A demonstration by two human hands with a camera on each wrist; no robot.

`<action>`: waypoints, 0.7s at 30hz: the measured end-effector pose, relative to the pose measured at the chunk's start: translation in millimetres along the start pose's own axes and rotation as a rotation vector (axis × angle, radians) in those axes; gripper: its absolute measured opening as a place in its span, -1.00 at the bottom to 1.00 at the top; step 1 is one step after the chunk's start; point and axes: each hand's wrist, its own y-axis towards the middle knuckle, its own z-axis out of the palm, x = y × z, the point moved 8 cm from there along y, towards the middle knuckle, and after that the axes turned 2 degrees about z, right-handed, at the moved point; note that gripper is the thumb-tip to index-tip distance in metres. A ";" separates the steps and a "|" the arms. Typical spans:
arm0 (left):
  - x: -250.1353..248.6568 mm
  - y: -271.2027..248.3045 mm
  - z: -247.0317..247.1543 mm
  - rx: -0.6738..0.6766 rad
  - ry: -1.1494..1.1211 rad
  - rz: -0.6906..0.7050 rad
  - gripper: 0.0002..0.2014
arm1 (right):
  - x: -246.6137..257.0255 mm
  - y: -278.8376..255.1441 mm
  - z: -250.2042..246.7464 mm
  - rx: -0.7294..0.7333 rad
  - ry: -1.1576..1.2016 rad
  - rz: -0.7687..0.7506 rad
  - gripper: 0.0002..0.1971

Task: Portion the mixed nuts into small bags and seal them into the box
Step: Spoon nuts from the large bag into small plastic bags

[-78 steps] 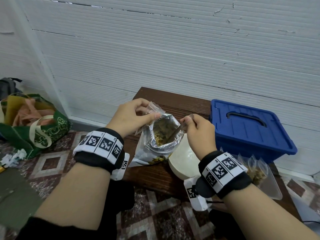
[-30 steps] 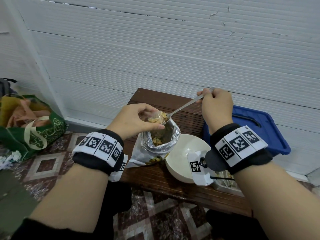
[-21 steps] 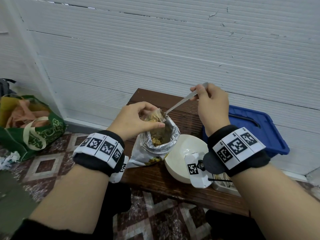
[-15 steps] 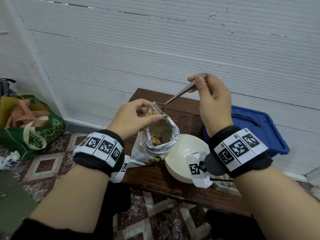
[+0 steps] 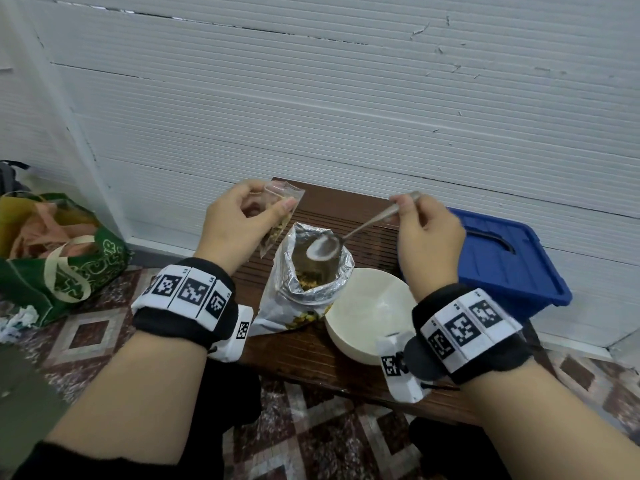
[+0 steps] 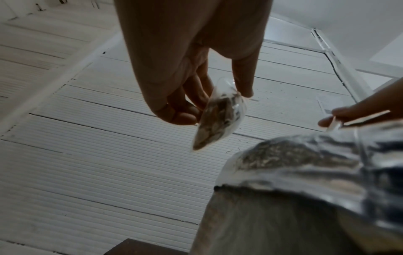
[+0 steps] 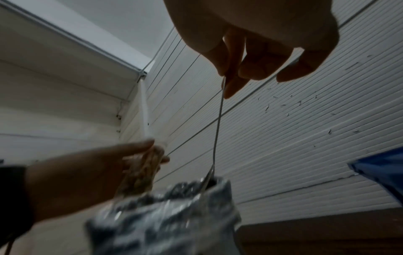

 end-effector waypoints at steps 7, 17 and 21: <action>-14.3 -7.5 2.5 -0.011 -0.050 0.051 -0.57 | -31.4 -37.5 41.9 0.180 -0.182 0.008 -0.78; -63.6 -19.5 15.9 0.058 -0.137 0.186 -0.63 | -36.9 -38.0 31.9 0.210 -0.079 0.122 -0.77; -81.5 -28.0 41.8 0.133 -0.166 0.210 -0.61 | -21.6 -27.5 -3.4 0.112 0.085 0.153 -0.68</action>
